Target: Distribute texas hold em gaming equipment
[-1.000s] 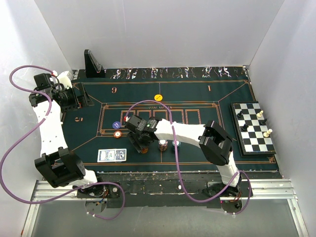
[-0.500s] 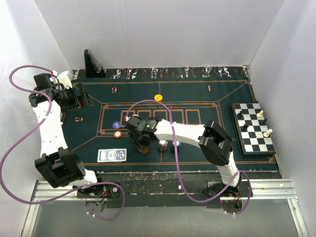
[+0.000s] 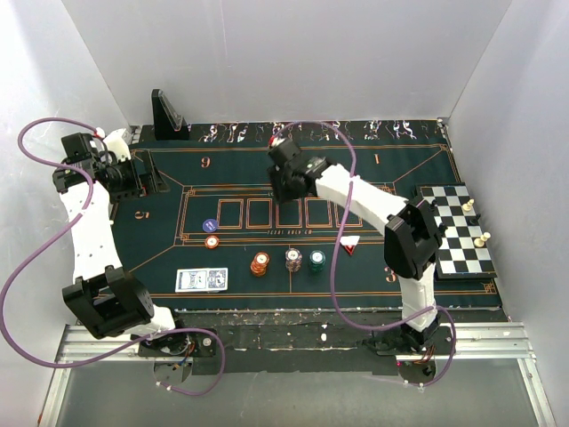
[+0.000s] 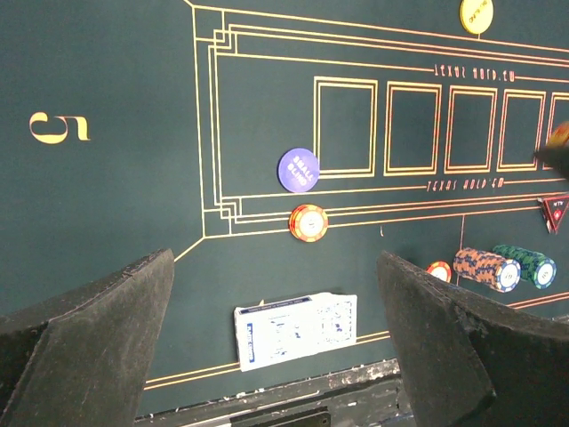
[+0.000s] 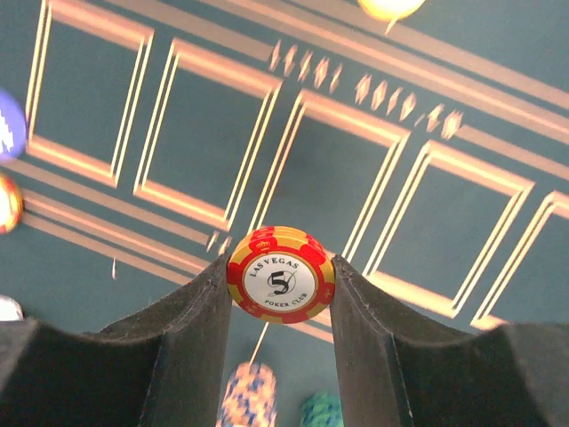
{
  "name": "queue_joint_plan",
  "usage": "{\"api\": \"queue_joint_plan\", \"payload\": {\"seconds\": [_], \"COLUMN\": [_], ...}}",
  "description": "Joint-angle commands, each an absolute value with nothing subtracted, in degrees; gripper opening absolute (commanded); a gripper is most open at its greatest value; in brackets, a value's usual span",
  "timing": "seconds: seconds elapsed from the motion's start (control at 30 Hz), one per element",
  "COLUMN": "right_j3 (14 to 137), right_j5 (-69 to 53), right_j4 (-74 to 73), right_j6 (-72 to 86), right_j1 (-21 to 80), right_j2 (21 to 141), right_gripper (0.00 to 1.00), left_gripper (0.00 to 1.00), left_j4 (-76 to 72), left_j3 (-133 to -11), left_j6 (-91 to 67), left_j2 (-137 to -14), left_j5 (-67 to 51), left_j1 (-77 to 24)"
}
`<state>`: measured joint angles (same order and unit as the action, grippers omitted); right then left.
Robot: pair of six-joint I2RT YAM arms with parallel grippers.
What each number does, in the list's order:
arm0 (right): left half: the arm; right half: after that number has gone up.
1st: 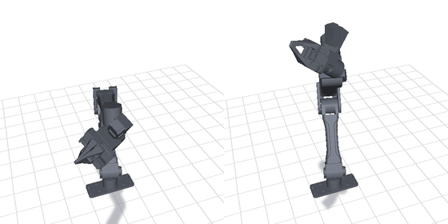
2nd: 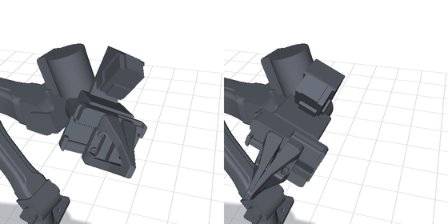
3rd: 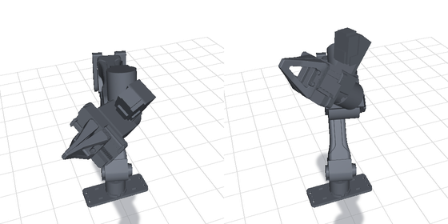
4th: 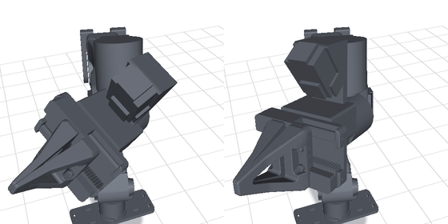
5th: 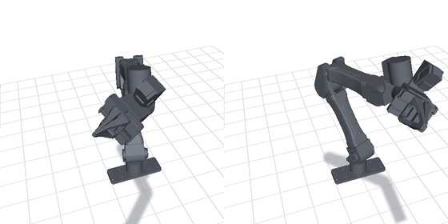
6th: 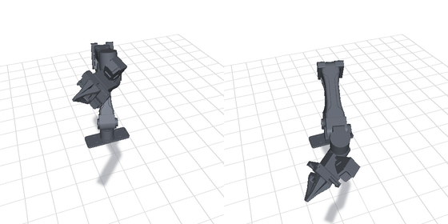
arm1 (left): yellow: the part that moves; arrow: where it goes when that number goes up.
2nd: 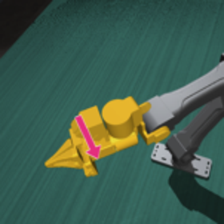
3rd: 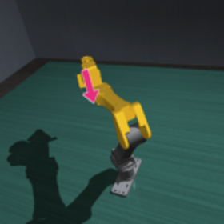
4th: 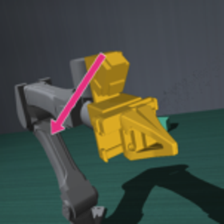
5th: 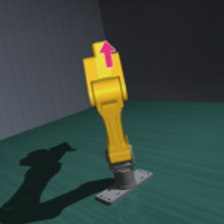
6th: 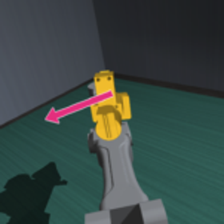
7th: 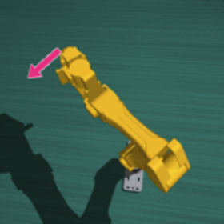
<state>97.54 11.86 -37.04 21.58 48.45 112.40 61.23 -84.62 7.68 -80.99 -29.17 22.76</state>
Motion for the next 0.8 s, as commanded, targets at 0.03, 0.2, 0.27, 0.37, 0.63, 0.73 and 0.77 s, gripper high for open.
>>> {"api": "queue_joint_plan", "payload": {"seconds": [0.03,0.2,0.27,0.37,0.63,0.73,0.77], "right_j3": [108.35,117.67,121.10,125.15,131.13,133.06,133.33], "right_j5": [12.83,12.48,11.95,11.95,10.46,10.11,9.93], "right_j4": [-35.77,-37.61,-38.23,-39.64,-40.43,-41.13,-41.13], "right_j6": [18.90,19.34,19.60,19.42,19.51,19.42,19.34], "right_j1": [41.76,36.22,34.64,33.14,31.12,31.03,31.03], "right_j2": [119.16,127.78,131.03,135.43,141.41,143.34,143.70], "right_gripper": [0.01,0.01,0.01,0.01,0.01,0.01,0.01], "left_gripper": [0.98,0.98,0.98,0.98,0.98,0.98,0.98], "left_j4": [61.26,61.52,61.70,62.05,61.96,61.70,61.53], "left_j3": [-83.76,-83.85,-83.85,-84.11,-84.46,-84.29,-84.29], "left_j6": [9.75,11.25,11.69,12.48,13.27,13.27,13.27], "left_j2": [-79.63,-80.51,-80.94,-81.56,-82.62,-82.88,-83.05], "left_j5": [-30.23,-30.76,-31.11,-31.81,-31.91,-31.82,-31.90], "left_j1": [23.11,23.03,23.12,23.03,23.03,23.11,23.03]}}
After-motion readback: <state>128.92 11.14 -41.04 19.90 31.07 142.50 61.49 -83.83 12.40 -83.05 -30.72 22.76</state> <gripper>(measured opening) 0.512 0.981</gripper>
